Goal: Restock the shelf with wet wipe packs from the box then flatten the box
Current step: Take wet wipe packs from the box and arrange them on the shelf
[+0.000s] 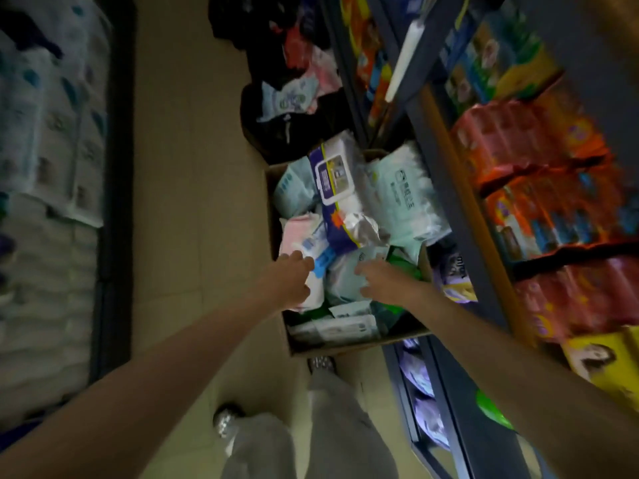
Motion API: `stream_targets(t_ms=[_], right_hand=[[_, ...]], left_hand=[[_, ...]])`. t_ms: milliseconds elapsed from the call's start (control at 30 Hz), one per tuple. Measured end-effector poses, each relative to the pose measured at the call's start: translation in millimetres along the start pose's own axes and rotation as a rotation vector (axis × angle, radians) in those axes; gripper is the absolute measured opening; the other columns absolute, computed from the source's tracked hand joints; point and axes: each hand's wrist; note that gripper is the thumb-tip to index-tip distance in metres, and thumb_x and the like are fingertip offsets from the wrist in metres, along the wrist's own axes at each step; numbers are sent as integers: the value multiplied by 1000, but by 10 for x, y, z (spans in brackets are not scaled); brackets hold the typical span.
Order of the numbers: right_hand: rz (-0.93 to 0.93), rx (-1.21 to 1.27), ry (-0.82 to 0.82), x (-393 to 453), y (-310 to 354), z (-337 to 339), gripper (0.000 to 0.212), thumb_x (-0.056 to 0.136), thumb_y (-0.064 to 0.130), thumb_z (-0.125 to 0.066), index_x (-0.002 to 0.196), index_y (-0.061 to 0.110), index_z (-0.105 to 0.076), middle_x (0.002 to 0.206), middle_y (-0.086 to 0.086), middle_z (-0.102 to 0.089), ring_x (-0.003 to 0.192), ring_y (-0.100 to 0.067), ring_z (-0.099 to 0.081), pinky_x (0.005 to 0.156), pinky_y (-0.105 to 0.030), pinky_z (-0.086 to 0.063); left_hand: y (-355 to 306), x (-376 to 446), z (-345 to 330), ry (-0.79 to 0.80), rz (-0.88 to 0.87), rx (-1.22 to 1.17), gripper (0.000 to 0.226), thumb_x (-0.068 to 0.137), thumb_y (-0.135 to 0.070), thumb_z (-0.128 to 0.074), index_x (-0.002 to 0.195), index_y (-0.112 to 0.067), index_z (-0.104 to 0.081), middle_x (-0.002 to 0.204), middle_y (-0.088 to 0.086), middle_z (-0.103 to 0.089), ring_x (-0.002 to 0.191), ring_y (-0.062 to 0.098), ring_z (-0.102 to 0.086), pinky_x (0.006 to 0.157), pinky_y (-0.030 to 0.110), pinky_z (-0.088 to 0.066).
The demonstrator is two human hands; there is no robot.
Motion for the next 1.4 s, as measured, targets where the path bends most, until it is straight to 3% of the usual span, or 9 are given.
stream_targets(t_ms=[333,500,567,700,867,933,1033,1267,1400], right_hand=[[292,-270,46,407,155,-595,44,91,31,-51,127,5,-45,129,-16,-49,120,-31,-44,99,-36,-37],[643,-462,-344,549,383,-772,23,70,22,-58,87,18,-72,76,-5,-62,70,-23,-60,55,-30,-50],[649,-483,-350,616,503,-912,40,73,20,-41,98,23,-72,76,-2,-63,70,-22,-59,57,-29,-47],[555,-573,-285,734,762,-974,25,68,25,-67,91,20,-74,86,1,-61,89,-22,-48,74,-33,-35],[488,-377,-146,614,845,-515,37,89,9,-48,126,12,-48,128,-9,-44,122,-28,-35,95,-40,-32],[517,-219,-155,591,924,-99,11,90,9,-49,97,14,-56,119,-10,-48,114,-28,-40,92,-41,-36],[533,144,-158,589,1134,611,38,83,7,-57,57,20,-34,80,-6,-48,86,-24,-47,77,-31,-41],[707,655,-8,-114,1961,1743,39,82,-7,-55,55,15,-38,45,13,-36,45,4,-33,45,-10,-24],[910,644,81,-658,2709,2221,34,83,-6,-55,58,12,-41,46,14,-41,45,4,-38,45,-7,-28]], left_hand=[[192,77,-618,198,71,-201,45,87,-14,-51,131,-19,-46,137,2,-50,126,22,-47,103,33,-40],[282,39,-767,219,63,-262,44,90,-18,-51,134,-20,-45,138,0,-49,124,20,-48,100,29,-39],[353,27,-750,130,99,-257,40,90,-15,-50,130,-17,-49,133,4,-53,119,21,-52,97,28,-40],[584,11,-712,36,215,-314,33,89,-11,-50,122,-9,-52,125,11,-56,111,26,-56,94,33,-45],[765,-101,-603,36,38,-53,76,85,-25,-61,146,-21,-16,150,3,-29,123,30,-42,102,36,-38],[803,-143,-512,23,8,-40,97,78,-31,-69,148,-25,-1,156,-3,-16,130,30,-35,106,42,-37],[852,-251,-161,-134,55,-306,112,68,-38,-77,149,-18,-1,155,2,-18,137,29,-28,112,40,-28],[1348,-1074,557,-302,113,-245,115,63,-53,-75,147,-26,-3,153,-2,-20,140,22,-21,116,35,-20],[1530,-1733,820,-440,177,-576,103,66,-35,-81,144,-29,-15,144,-12,-30,132,9,-29,114,32,-23]])
Point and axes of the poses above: each hand's wrist, its own x-axis towards the middle knuckle, its own z-axis out of the back of the hand, y = z × x
